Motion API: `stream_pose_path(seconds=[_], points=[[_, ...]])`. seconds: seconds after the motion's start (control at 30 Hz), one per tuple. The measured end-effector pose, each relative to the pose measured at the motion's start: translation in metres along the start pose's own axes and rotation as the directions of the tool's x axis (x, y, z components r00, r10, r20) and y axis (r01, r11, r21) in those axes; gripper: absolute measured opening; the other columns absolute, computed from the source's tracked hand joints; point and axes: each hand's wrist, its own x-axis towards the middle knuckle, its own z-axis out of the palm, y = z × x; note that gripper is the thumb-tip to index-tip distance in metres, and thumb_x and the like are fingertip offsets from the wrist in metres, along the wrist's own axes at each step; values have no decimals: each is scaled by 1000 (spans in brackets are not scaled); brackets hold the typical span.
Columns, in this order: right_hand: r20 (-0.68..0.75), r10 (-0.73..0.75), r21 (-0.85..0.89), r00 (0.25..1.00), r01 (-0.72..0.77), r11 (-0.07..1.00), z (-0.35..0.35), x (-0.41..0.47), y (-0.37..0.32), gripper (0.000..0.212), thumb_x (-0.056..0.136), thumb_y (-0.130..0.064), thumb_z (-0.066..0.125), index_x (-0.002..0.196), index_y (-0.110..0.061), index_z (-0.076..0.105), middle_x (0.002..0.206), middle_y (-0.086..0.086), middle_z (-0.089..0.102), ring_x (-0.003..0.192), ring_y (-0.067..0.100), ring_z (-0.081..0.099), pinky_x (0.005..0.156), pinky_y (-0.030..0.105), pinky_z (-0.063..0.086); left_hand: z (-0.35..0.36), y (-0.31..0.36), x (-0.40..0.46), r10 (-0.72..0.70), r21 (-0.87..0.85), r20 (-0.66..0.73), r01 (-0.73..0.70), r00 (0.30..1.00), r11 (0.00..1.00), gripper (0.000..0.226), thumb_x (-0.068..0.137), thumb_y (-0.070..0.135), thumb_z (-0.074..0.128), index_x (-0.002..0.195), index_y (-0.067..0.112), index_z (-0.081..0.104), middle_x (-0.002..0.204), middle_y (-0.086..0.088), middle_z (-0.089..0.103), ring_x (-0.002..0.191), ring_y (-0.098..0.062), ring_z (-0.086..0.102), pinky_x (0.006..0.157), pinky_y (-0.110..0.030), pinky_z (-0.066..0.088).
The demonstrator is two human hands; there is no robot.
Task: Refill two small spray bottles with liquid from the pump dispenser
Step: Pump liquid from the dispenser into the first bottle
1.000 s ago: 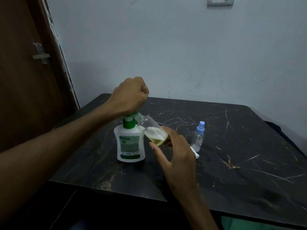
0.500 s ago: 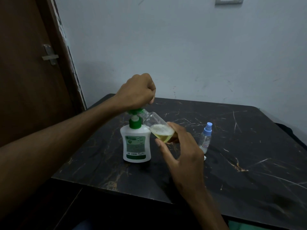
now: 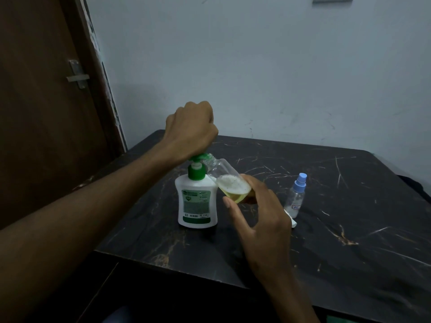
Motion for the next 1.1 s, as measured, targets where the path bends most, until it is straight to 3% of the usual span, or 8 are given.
stream_pose_path(seconds=[0.07, 0.2, 0.4, 0.53, 0.7, 0.97, 1.1], points=[[-2, -4, 1, 1000, 4, 1000, -1, -1, 0, 52, 93, -41, 72, 139, -19, 60, 111, -17, 59, 102, -5, 60, 89, 13, 50, -3, 2, 1, 22, 26, -10, -21, 1000, 999, 15, 77, 9, 52, 72, 14, 65, 66, -3, 62, 64, -26, 60, 62, -38, 49], [-2, -5, 6, 1000, 5, 1000, -1, -1, -1, 52, 94, -42, 70, 139, -18, 60, 111, -17, 58, 101, -6, 60, 89, 10, 48, -3, 0, 0, 24, -12, -16, -24, 1000, 1000, 18, 76, 10, 50, 70, 14, 66, 66, -3, 63, 62, -25, 61, 65, -42, 56], [-3, -1, 4, 1000, 1, 1000, -1, -2, -2, 51, 94, -43, 70, 136, -15, 64, 112, -16, 62, 100, -1, 62, 88, 16, 50, 0, -4, -7, 7, -8, -19, -7, 1000, 1000, 17, 77, 12, 51, 69, 18, 65, 65, 1, 63, 61, -21, 62, 63, -38, 55], [-11, -13, -3, 1000, 13, 1000, -1, -2, -3, 50, 93, -42, 70, 134, -15, 64, 112, -18, 59, 99, 0, 61, 90, 9, 46, -3, 0, -3, 30, -5, -36, -30, 999, 1000, 18, 77, 8, 52, 64, 15, 63, 59, 0, 60, 56, -22, 60, 59, -36, 54], [-28, -18, -9, 999, 17, 1000, 0, -2, -2, 47, 93, -42, 70, 133, -17, 64, 110, -21, 56, 98, -3, 58, 91, 5, 41, 2, 1, -10, 26, 3, -26, -26, 999, 1000, 21, 77, 7, 53, 58, 16, 58, 55, 2, 55, 52, -19, 54, 55, -30, 40], [-17, -2, 0, 1000, 2, 1000, -2, -3, -3, 47, 94, -42, 70, 133, -16, 64, 111, -17, 62, 99, 0, 60, 89, 11, 46, -4, 5, -8, 21, -36, 9, -21, 1000, 999, 32, 79, 4, 54, 53, 20, 44, 52, 4, 45, 49, -13, 42, 52, -25, 30], [5, 11, -29, 1000, -11, 1000, 0, -4, -1, 48, 95, -42, 70, 134, -14, 64, 117, -9, 68, 102, 1, 60, 92, 10, 44, -1, 5, -9, 22, -44, 110, -17, 994, 999, 25, 79, 5, 54, 55, 13, 54, 68, -6, 68, 54, -17, 53, 50, -24, 32]])
